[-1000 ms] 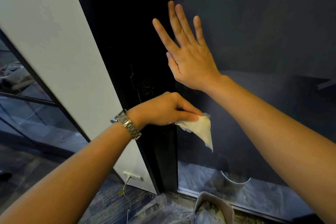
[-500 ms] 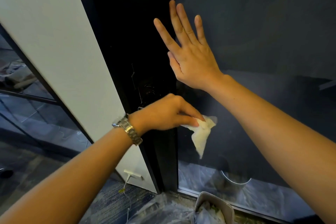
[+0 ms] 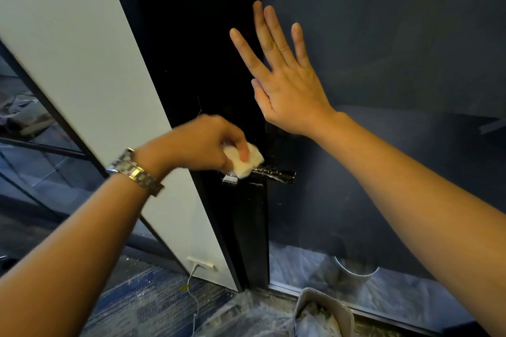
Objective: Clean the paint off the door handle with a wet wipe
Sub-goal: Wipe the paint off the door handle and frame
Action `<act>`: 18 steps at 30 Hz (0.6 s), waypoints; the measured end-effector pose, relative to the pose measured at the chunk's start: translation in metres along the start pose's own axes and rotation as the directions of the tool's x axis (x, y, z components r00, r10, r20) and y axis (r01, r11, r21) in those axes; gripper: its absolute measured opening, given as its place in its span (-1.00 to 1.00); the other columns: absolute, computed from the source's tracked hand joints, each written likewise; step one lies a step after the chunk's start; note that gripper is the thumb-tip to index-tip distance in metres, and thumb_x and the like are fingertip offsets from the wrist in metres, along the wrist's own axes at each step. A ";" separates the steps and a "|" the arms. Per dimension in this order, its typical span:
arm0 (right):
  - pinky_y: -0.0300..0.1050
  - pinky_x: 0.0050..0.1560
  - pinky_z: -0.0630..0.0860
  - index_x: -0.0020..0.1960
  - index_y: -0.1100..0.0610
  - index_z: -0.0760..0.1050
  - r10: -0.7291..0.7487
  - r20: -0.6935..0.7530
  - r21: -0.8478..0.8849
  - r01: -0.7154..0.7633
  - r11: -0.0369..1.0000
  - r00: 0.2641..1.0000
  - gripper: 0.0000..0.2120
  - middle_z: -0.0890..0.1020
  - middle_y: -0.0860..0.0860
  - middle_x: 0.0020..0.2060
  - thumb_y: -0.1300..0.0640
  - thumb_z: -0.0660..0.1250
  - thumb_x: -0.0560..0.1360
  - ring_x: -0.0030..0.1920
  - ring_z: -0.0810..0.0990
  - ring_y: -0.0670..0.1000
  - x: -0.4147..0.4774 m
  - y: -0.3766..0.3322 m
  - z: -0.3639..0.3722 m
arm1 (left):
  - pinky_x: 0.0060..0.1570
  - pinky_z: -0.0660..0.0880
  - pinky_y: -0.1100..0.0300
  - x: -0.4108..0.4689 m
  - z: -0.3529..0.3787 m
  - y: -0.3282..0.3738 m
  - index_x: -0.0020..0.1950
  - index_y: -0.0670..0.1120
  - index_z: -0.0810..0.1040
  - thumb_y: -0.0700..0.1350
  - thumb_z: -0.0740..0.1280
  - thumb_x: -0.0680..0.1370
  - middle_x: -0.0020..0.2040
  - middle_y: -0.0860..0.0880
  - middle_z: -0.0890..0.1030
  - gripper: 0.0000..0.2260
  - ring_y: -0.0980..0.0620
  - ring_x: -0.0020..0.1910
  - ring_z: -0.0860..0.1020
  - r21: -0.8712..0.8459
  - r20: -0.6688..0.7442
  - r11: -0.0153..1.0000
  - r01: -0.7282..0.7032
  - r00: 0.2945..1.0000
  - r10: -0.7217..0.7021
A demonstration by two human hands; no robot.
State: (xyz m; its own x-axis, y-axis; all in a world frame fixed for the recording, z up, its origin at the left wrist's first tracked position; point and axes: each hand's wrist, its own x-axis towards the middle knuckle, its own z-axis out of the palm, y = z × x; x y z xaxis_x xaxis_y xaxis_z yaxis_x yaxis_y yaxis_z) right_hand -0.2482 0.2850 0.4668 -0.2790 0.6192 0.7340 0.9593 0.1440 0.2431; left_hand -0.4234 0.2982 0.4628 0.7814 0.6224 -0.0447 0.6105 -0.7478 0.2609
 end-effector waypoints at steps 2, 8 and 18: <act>0.00 0.41 -0.37 0.52 0.12 0.00 -0.002 0.002 0.000 0.002 1.000 1.000 -0.44 0.04 0.26 0.49 0.12 0.03 0.55 0.51 -0.04 0.21 0.000 0.000 0.000 | -0.13 0.38 0.38 0.003 0.016 0.014 -0.03 0.08 0.50 -0.08 0.45 0.36 -0.04 0.10 0.49 -0.76 0.11 -0.06 0.46 -0.052 0.098 0.998 -0.040 0.994 0.045; -0.01 0.41 -0.39 0.52 0.11 -0.01 -0.002 0.008 -0.001 0.002 1.000 1.000 -0.44 0.03 0.26 0.50 0.11 0.04 0.55 0.51 -0.04 0.21 0.000 0.001 0.001 | 0.00 0.46 0.39 0.007 0.013 0.017 0.07 0.05 0.60 -0.08 0.29 0.51 -0.03 0.16 0.57 -0.83 0.21 -0.06 0.53 -0.283 0.146 0.956 -0.072 0.982 0.118; -0.01 0.41 -0.39 0.52 0.11 0.01 0.006 -0.015 -0.011 -0.006 1.000 1.000 -0.44 0.05 0.26 0.49 0.11 0.04 0.55 0.51 -0.02 0.21 0.001 0.000 0.003 | -0.07 0.39 0.53 0.022 0.039 0.030 0.11 0.03 0.61 -0.16 0.45 0.39 0.07 0.09 0.64 -0.69 0.30 -0.12 0.46 -0.109 -0.079 0.975 -0.195 0.979 0.187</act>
State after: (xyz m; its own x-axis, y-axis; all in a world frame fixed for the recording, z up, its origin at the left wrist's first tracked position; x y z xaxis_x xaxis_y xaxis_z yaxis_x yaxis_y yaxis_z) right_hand -0.2485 0.2878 0.4655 -0.2742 0.6079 0.7451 0.9603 0.1316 0.2460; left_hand -0.3826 0.2805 0.4326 0.8691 0.4879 0.0815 0.4286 -0.8251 0.3681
